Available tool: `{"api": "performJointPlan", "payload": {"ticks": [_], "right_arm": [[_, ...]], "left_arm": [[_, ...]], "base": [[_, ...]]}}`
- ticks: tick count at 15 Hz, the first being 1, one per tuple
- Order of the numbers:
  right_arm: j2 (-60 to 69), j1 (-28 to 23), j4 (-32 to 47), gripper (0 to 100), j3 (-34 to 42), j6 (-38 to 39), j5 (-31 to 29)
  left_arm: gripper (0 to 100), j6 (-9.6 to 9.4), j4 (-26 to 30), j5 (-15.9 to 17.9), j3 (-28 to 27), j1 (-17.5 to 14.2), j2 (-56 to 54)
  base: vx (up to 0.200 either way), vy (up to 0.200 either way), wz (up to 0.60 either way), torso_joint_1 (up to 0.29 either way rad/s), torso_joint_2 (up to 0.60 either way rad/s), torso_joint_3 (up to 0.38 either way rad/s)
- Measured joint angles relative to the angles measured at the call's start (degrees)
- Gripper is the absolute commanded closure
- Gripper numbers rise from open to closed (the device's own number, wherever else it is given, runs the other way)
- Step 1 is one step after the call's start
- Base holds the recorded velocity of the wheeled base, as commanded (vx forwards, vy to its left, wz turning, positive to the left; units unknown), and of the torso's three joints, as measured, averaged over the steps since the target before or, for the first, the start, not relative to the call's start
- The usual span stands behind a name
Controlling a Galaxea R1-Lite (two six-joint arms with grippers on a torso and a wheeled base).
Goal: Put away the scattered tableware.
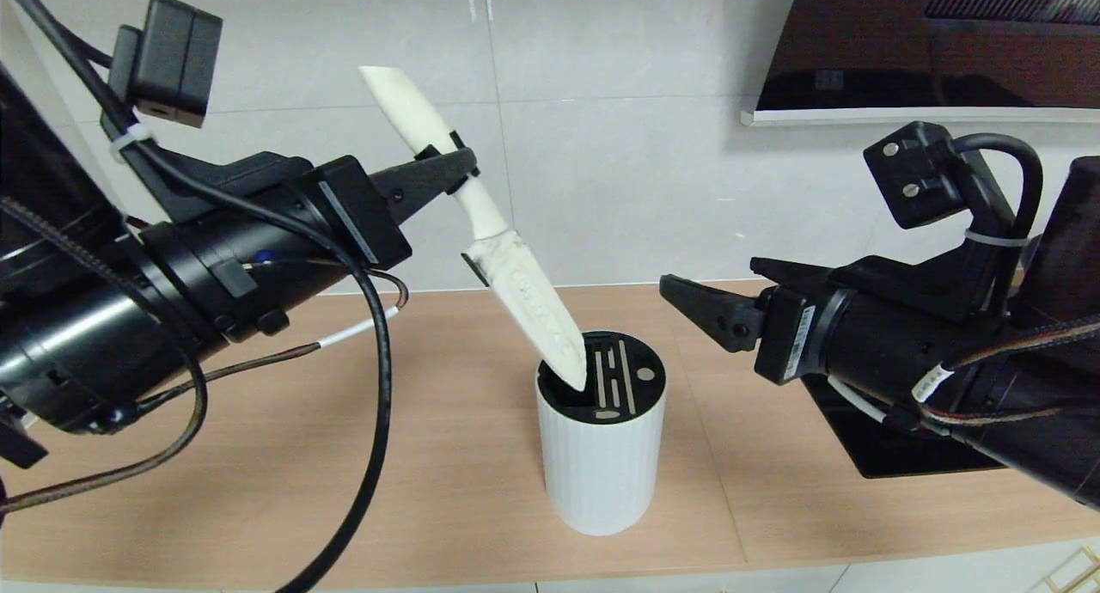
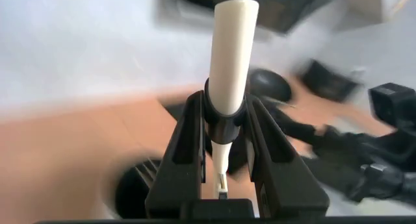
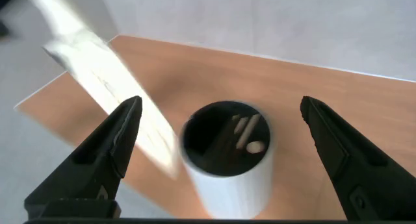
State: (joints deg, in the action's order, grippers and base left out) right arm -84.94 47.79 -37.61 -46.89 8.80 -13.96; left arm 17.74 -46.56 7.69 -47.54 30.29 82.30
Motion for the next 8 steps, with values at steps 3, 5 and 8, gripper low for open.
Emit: {"api": "performJointPlan", "payload": {"ticks": [3, 5, 8], "right_arm": [[-0.13, -0.29, 0.04, 0, 0.17, -0.02, 0.0], [-0.22, -0.33, 0.02, 0, 0.2, -0.02, -0.05], [-0.48, -0.38, 0.02, 0, 0.17, -0.05, -0.13]], "left_arm": [[100, -10.06, -1.32, 0.0, 1.63, -1.05, -0.71], [100, -13.06, -4.57, -0.12, 3.5, 0.05, -0.5], [100, -15.06, -6.16, -0.26, 5.29, 2.86, 0.3]], "base": [[0.0, 0.0, 0.0, 0.0, 0.0, 0.0], [0.0, 0.0, 0.0, 0.0, 0.0, 0.0], [0.0, 0.0, 0.0, 0.0, 0.0, 0.0]]}}
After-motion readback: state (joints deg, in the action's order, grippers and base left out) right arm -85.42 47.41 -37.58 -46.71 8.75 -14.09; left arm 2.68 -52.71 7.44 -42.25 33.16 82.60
